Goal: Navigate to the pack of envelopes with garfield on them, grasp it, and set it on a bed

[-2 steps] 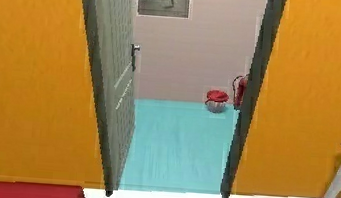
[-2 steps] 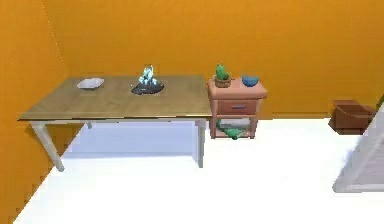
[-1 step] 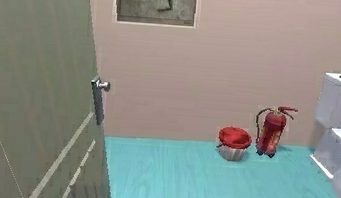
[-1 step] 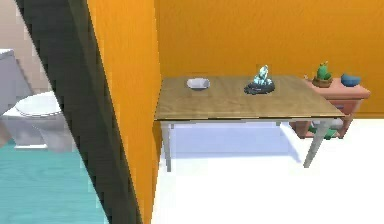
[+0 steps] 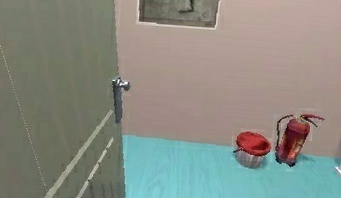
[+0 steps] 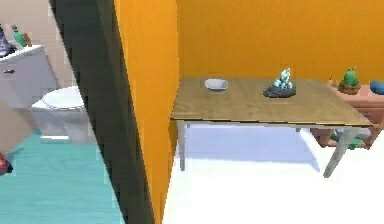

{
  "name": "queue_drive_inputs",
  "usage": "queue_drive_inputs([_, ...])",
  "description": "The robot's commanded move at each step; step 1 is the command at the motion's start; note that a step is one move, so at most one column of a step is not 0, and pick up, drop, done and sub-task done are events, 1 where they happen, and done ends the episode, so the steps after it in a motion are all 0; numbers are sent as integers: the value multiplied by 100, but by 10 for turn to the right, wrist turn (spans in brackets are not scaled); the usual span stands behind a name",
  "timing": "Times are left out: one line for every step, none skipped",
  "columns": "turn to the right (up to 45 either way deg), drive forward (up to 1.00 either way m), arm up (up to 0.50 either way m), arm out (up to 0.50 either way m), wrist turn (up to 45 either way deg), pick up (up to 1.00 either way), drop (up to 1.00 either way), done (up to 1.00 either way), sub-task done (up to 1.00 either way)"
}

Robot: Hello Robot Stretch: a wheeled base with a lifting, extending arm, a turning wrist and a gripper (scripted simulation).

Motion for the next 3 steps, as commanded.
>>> queue_drive_inputs([0,70,0,0,0,0,0,0,0])
queue_drive_inputs([450,0,0,0,0,0,0,0,0])
queue_drive_inputs([0,40,0,0,0,0,0,0,0])
